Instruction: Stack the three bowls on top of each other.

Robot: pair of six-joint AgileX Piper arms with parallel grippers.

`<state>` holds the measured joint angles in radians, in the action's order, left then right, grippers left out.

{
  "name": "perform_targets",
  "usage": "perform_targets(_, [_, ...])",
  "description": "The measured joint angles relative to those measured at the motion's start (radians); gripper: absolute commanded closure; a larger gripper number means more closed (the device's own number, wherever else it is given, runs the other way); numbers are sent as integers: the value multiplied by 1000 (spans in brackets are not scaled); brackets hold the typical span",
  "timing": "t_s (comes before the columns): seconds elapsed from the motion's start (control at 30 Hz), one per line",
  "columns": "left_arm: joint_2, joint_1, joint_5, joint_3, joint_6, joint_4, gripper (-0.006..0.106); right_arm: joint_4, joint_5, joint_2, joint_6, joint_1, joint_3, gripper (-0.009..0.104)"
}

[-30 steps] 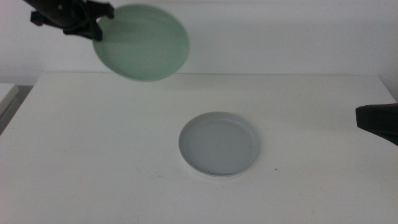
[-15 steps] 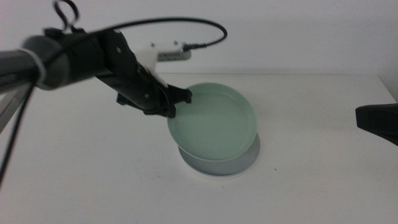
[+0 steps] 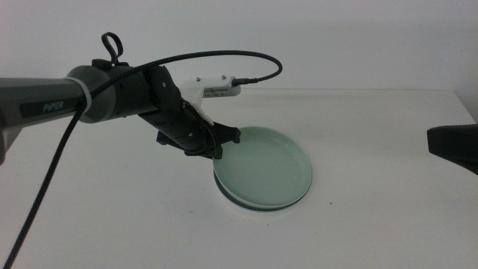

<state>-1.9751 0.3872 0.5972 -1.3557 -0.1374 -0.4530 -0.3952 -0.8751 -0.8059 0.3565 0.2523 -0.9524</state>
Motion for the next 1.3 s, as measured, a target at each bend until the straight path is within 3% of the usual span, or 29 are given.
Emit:
perform_targets(0.1, [9, 0, 3, 0, -23, 0, 62, 0, 0, 0, 0, 0, 0, 3])
perform_targets(0.2, [62, -8, 36, 0, -40, 22, 29, 0, 0, 0, 0, 0, 0, 3])
perform_targets(0.3, [168, -33, 80, 5, -21, 96, 7, 0, 0, 0, 0, 0, 0, 3])
perform_targets(0.47, [529, -88, 52, 142, 149, 326, 7, 0, 0, 0, 0, 0, 0, 3])
perform_targets(0.67, [1066, -98, -71, 430, 484, 737, 7, 0, 0, 0, 0, 0, 0, 3])
perform_targets(0.77, [1174, -98, -61, 471, 586, 868, 7, 0, 0, 0, 0, 0, 0, 3])
perform_targets(0.87, [1187, -98, -33, 479, 619, 919, 7, 0, 0, 0, 0, 0, 0, 3])
perform_targets(1.3, [1182, -98, -74, 481, 631, 942, 7, 0, 0, 0, 0, 0, 0, 3])
